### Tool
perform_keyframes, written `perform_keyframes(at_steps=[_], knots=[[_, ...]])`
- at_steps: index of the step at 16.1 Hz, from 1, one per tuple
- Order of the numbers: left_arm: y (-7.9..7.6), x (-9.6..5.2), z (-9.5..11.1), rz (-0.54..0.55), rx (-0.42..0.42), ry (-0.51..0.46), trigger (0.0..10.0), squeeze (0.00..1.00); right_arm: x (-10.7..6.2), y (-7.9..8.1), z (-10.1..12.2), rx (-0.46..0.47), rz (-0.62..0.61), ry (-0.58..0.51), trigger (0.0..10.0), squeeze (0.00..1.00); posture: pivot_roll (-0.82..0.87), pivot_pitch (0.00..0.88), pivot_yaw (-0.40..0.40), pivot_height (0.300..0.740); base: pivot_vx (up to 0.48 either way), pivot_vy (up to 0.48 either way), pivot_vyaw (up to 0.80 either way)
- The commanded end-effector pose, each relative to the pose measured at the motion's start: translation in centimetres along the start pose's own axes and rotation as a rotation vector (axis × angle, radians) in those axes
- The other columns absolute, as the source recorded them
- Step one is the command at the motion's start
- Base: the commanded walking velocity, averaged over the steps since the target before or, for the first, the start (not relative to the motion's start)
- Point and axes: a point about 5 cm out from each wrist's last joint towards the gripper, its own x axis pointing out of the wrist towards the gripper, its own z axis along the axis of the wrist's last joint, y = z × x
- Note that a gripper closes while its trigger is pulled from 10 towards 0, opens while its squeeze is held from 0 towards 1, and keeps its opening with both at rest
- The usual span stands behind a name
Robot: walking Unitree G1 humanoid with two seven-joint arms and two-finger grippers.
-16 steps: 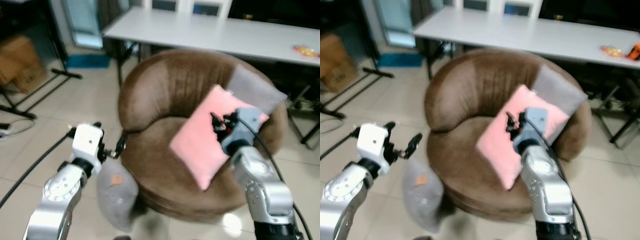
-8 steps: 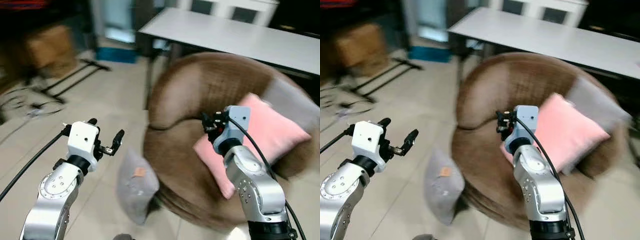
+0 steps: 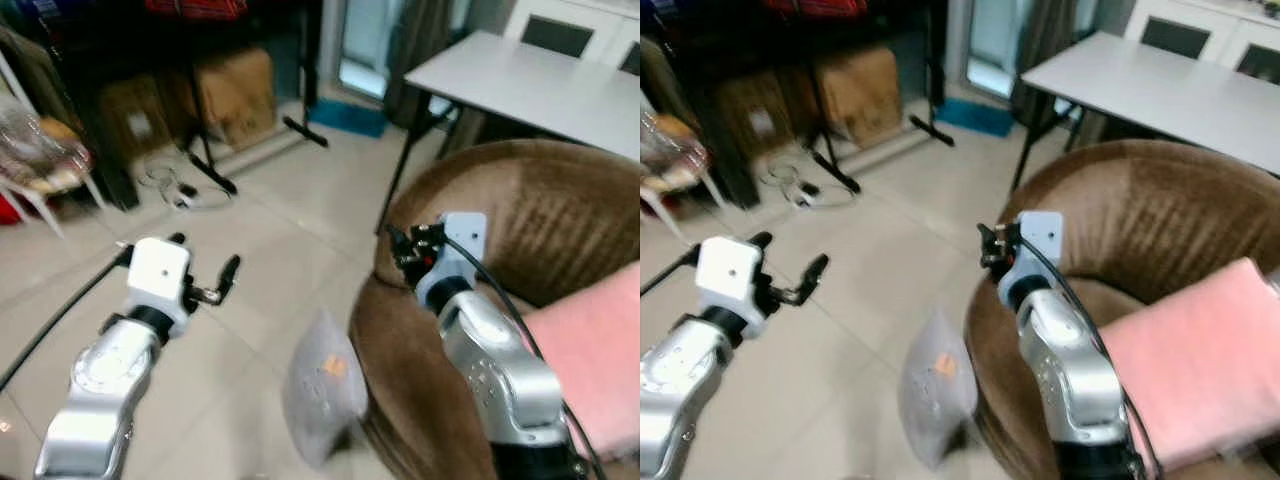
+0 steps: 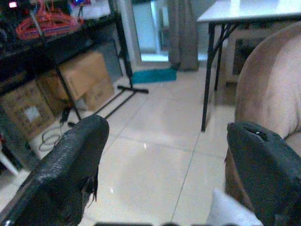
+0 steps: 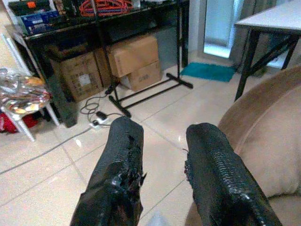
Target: Move the pillow to the sofa from floor
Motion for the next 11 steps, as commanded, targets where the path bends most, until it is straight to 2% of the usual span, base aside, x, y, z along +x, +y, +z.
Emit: perform_keyframes(at_steps=[1,6,7,11], knots=[[0.5,-0.3,0.1,0.006,0.026,0.002,10.0,0.00,0.0,-0.1,0.1,-0.001,0.013,0.004,10.0,0.00,0.01,0.000,-0.035,0.740,0.285,0.000,0.57],[0.5,-0.3,-0.2,0.024,0.055,0.000,10.0,0.00,-0.4,-1.9,-0.4,-0.051,0.002,0.017,10.0,0.00,0.01,0.000,-0.039,0.740,0.000,0.000,0.00],[0.6,-0.4,-0.4,0.052,0.063,-0.001,10.0,0.00,-0.4,-2.4,-0.4,-0.060,-0.017,0.002,10.0,0.00,0.01,0.000,-0.045,0.726,0.000,0.000,0.00],[0.8,-0.5,-0.6,0.077,0.058,-0.012,10.0,0.00,-0.5,-2.2,-0.2,-0.055,-0.028,-0.033,10.0,0.00,0.01,0.000,-0.047,0.696,0.000,0.000,0.00]])
